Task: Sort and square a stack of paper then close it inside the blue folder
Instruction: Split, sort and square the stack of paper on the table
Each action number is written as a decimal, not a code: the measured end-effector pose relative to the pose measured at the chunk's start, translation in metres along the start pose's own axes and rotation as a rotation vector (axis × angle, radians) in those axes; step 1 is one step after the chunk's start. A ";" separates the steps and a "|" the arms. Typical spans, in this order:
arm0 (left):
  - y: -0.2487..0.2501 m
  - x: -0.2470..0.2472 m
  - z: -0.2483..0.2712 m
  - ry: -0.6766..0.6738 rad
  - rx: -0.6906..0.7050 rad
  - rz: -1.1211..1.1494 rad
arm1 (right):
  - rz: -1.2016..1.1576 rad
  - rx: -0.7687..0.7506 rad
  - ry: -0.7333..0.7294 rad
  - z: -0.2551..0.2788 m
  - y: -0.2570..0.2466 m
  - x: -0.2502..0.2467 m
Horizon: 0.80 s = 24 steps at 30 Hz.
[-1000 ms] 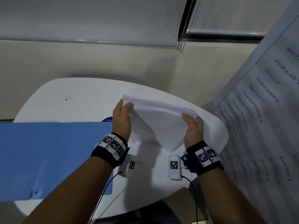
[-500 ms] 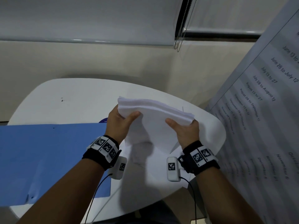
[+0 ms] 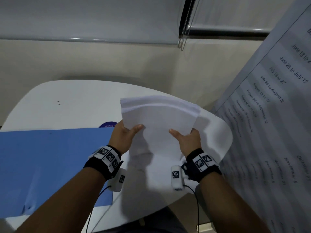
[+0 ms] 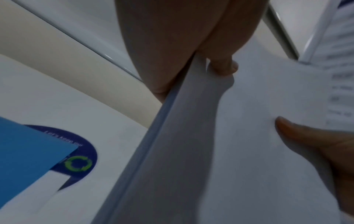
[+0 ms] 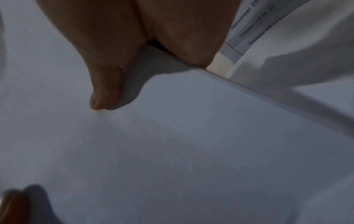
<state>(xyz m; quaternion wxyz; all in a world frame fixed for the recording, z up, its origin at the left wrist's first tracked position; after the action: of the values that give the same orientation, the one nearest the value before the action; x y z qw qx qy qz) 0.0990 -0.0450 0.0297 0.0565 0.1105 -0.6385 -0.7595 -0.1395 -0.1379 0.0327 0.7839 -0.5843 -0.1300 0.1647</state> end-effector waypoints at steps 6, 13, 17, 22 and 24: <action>0.001 -0.018 0.008 -0.035 -0.039 0.014 | -0.111 -0.041 -0.100 -0.003 -0.029 0.012; -0.029 -0.038 0.037 0.150 -0.106 0.179 | 0.107 0.117 -0.227 -0.004 0.029 0.036; -0.052 -0.044 0.045 0.136 -0.207 0.047 | 0.309 0.157 -0.329 0.005 0.066 0.053; -0.066 -0.058 0.064 0.194 -0.238 0.013 | 0.624 0.383 -0.074 -0.008 0.111 0.001; -0.068 -0.067 0.073 0.230 -0.247 0.015 | 0.815 0.506 0.124 -0.010 0.117 -0.041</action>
<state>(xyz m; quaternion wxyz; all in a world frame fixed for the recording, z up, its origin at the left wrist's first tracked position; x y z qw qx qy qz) 0.1505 0.0517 -0.0189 0.1480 0.1845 -0.5305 -0.8140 -0.1855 -0.1327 -0.0830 0.7794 -0.3873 0.2005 0.4497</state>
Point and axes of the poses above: each hand's wrist, its own z-axis away from the middle knuckle, its own x-axis out of the palm, y = z × x, the point moved 10 cm from there along -z, towards the middle knuckle, and after that the axes turned 13 degrees about -y, right-handed, at the moved point
